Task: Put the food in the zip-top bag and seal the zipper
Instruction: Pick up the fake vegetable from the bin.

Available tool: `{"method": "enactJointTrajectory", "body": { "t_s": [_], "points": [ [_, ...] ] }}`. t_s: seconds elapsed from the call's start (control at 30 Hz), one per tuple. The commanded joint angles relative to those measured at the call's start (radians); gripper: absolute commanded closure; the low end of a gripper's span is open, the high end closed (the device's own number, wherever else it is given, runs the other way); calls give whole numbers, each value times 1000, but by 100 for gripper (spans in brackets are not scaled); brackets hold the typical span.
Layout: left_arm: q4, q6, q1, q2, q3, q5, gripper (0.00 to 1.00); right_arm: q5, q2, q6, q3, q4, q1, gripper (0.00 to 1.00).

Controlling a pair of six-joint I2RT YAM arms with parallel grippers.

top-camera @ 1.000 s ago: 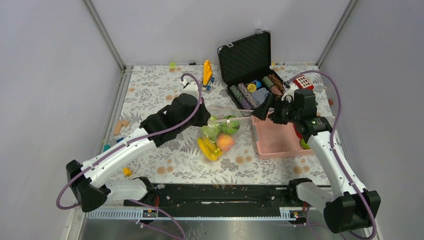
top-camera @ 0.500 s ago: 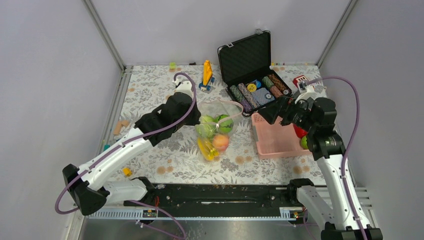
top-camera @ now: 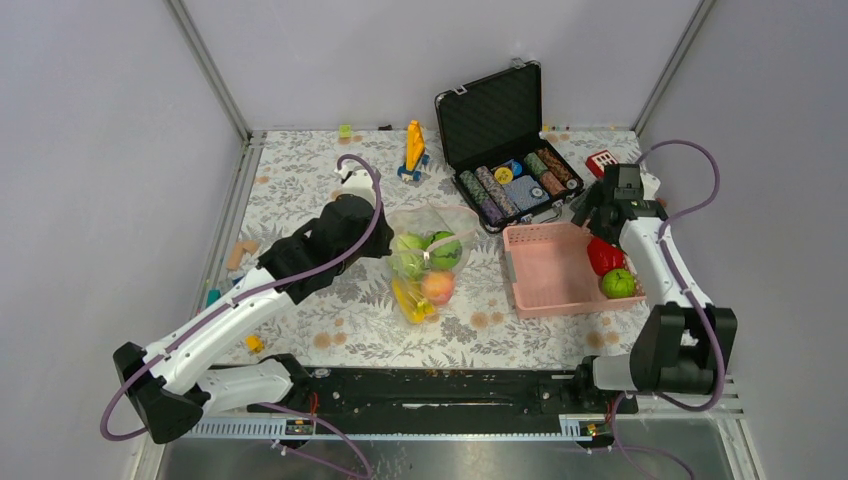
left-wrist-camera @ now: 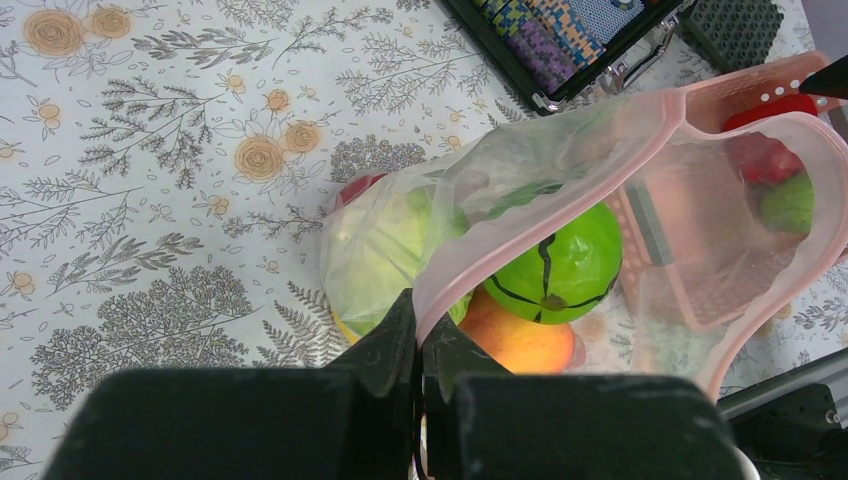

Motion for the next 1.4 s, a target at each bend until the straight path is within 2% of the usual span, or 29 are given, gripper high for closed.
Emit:
{"method": "enactJointTrajectory", "body": {
  "t_s": [0.0, 0.17, 0.33, 0.8, 1.1, 1.37],
  "points": [
    [58, 18, 6, -28, -9, -39, 100, 174, 44, 67, 25, 20, -45, 0],
    [62, 19, 6, -23, -13, -32, 100, 200, 100, 121, -7, 56, -95, 0],
    [63, 19, 5, -20, -11, -29, 100, 159, 133, 128, -41, 128, -120, 1],
    [63, 23, 5, -25, -17, -32, 100, 94, 275, 143, -16, 143, -134, 2],
    [63, 22, 6, -30, -17, -32, 100, 49, 307, 124, 5, 122, -146, 2],
    [62, 23, 5, -48, -23, -34, 100, 0, 306, 106, -3, 126, -148, 16]
  ]
}}
